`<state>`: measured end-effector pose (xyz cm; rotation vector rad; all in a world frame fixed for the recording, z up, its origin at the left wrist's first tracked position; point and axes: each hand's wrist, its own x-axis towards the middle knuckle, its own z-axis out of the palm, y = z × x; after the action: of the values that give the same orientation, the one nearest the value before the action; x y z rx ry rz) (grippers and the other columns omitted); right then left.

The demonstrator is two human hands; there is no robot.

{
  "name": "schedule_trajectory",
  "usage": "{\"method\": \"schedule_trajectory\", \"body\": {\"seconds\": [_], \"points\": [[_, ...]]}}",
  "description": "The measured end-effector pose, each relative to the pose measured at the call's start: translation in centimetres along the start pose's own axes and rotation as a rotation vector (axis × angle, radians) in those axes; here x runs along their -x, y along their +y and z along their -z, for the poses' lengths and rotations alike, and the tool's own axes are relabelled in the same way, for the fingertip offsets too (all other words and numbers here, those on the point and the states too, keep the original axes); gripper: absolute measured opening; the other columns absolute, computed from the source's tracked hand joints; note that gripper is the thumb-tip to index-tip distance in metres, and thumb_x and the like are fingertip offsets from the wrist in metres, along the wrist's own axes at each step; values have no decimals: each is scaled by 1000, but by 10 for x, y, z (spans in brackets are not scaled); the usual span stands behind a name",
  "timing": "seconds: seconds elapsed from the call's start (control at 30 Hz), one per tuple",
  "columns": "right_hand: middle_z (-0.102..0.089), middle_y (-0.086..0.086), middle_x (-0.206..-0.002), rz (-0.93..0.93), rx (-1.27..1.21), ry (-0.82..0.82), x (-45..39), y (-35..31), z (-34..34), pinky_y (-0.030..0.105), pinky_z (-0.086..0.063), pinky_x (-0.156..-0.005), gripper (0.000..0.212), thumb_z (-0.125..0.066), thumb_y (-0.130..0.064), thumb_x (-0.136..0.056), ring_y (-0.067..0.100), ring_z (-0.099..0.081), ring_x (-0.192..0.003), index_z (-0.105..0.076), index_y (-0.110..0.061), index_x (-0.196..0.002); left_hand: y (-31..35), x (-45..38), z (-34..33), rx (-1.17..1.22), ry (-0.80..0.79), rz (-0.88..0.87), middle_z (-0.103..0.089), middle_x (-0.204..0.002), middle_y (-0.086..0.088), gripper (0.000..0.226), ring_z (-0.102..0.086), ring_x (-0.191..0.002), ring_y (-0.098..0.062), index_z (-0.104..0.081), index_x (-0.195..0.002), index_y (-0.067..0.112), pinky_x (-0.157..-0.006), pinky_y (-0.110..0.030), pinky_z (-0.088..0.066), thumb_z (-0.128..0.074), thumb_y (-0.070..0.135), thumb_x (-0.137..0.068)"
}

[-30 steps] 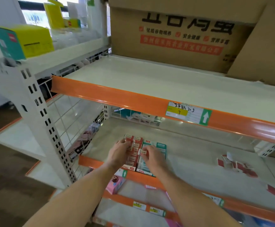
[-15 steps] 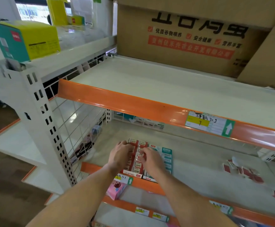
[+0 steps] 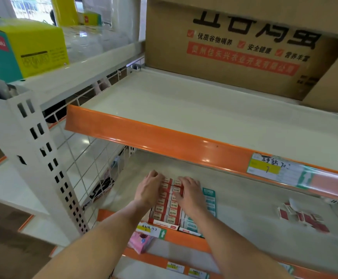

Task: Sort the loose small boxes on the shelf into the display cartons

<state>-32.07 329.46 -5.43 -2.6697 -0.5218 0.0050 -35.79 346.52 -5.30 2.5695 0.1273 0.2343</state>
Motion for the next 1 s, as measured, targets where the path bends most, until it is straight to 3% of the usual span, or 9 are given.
{"method": "schedule_trajectory", "body": {"seconds": [0.27,0.47,0.9,1.0], "points": [[-48,-8,-140,5,-20,-3,-5,1,-7,35,-39,-111,51,-60,-41,-94,12,-39,-132,-47,-25,-141,-5,-5,2,-5,-38,-26,-54,-110,3,26,-55,-99,-16,-63,-117,23,-82,-33,-51,-56,23,-92],[-48,-9,-132,12,-66,20,-2,5,-3,31,-41,-107,50,-64,-42,-92,11,-40,-128,-50,-23,-137,7,-4,2,-48,-30,-47,-50,-108,7,25,-52,-99,-13,-62,-115,29,-74,-24,-40,-58,25,-90],[-53,-1,-130,-86,-61,70,31,74,31,32,-42,-102,36,-57,-23,-95,19,-46,-123,-57,-17,-131,84,-1,-36,-100,-89,-122,-53,-117,1,29,-50,-111,-21,-62,-121,26,-88,-36,-45,-52,22,-94],[-54,1,-130,-114,-66,65,43,98,41,33,-42,-103,37,-58,-22,-93,21,-47,-123,-58,-16,-130,108,2,-55,-107,-120,-152,-53,-117,0,27,-51,-110,-21,-62,-119,24,-84,-35,-46,-51,23,-94]]}}
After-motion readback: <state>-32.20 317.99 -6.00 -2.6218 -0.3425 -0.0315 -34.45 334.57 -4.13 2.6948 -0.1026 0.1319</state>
